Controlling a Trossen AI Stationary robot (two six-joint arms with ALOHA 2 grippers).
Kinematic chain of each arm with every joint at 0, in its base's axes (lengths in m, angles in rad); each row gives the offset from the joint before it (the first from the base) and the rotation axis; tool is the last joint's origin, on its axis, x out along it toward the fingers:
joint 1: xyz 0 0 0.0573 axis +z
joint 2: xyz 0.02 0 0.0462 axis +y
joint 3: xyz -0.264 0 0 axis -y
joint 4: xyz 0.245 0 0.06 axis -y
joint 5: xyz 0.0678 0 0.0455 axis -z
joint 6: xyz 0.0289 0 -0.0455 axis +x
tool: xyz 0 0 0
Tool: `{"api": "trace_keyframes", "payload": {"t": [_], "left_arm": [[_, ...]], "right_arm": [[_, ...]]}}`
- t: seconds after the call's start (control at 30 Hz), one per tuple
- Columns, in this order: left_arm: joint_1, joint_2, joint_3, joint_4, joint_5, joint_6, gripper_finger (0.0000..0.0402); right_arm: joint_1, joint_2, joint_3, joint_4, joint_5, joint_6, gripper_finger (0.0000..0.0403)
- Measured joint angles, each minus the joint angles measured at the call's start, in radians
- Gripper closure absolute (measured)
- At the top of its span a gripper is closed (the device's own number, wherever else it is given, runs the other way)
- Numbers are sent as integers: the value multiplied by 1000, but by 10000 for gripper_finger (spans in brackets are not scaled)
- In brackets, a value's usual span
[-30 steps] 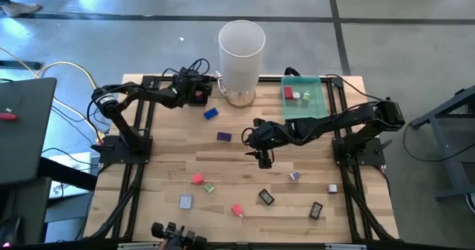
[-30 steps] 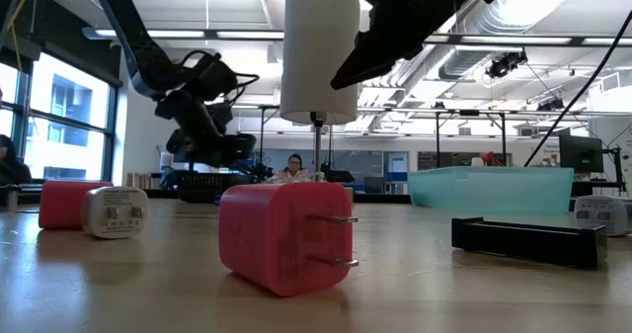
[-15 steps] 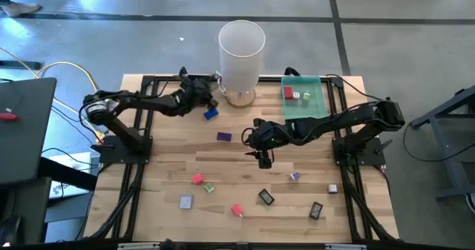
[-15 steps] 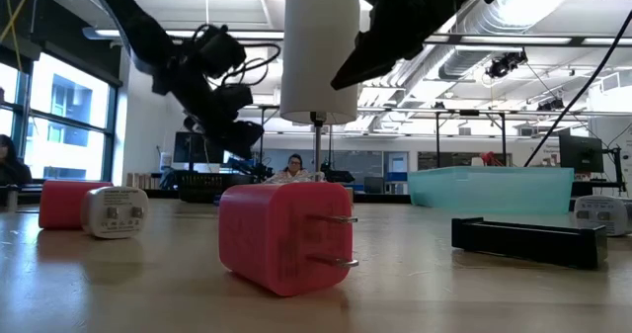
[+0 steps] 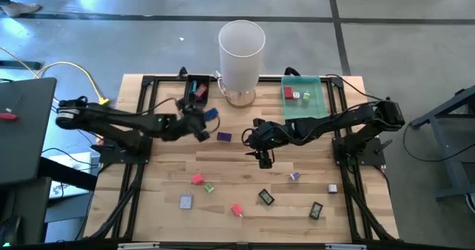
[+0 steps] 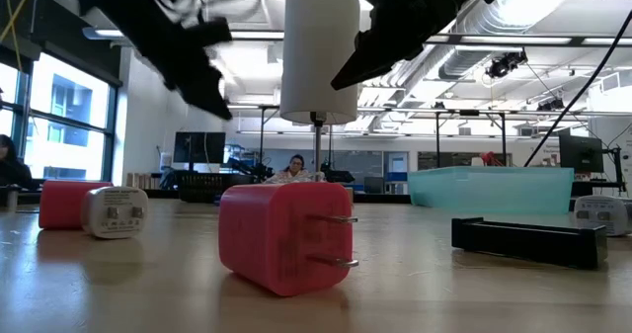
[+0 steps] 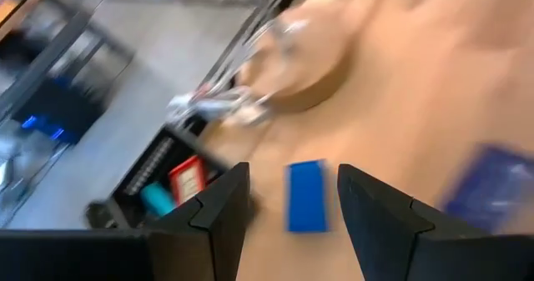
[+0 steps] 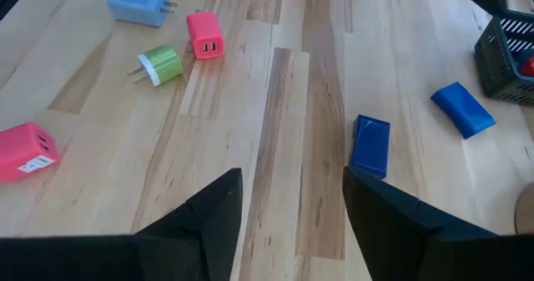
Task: Pick & Place Office items
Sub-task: Put the top pink adapter into the green bin
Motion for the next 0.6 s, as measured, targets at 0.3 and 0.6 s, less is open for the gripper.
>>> {"api": "trace_keyframes", "payload": {"t": [0.3, 0.6], "left_arm": [[-262, -116, 0, -47, 57, -64, 227], [-370, -115, 0, -90, 95, -95, 203]], "right_arm": [[0, 0, 0, 0, -3, 7, 208], [0, 0, 0, 26, -53, 13, 208]]}}
